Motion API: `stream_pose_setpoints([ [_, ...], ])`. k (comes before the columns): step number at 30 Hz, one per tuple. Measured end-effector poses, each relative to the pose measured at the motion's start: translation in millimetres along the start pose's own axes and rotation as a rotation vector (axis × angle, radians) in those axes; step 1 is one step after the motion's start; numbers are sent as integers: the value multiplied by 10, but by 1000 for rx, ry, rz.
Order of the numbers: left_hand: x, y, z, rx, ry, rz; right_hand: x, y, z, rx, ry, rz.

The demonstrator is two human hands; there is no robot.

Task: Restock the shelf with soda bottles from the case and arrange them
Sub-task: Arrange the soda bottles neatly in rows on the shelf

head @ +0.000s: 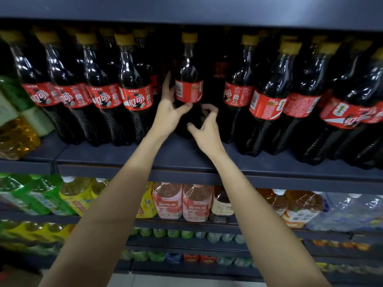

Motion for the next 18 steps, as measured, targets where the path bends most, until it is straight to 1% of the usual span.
stream_pose_setpoints([
  [1, 11, 16, -13, 38, -35, -39, -19, 11, -17, 2, -27, 3],
  [2, 6, 17, -16, 64, -18, -70, -23, 32, -16, 8, -72, -3],
  [3, -20, 0, -18, 72, 49, -80, -12, 55, 3, 15, -126, -19],
  [4, -72, -44, -18, 48, 176, -65, -1, 85, 44, 14, -195, -34],
  [6, -220, -247, -52, -121, 447, 2, 14, 140, 151, -22, -316, -11],
  [7, -342, -397, -71, -212, 532, 85, 24, 179, 201, -57, -325, 25],
  [9, -580, -708, -150, -404, 724, 329, 52, 285, 297, -120, -292, 92],
  [10, -634, -822, -228, -504, 840, 415, 61, 351, 342, -138, -284, 116],
  [11, -636, -879, -339, -592, 939, 434, 61, 430, 382, -145, -283, 136],
  [12, -598, -896, -452, -648, 1010, 384, 57, 505, 413, -146, -286, 158],
  [13, -533, -885, -550, -657, 1059, 311, 44, 570, 435, -148, -287, 178],
  [15, -405, -846, -653, -589, 1129, 194, 4, 663, 469, -159, -290, 211],
  [18, -305, -813, -691, -520, 1164, 133, -5, 714, 489, -182, -305, 220],
])
Point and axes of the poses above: each hand's wrist, its own y-axis towards the middle knuckle, its own z-axis out of the palm, x = y × z, the point moved 5 cm from there along y, towards the middle knuckle, and after that the axes turned 6 degrees about x, right-handed, at the moved point
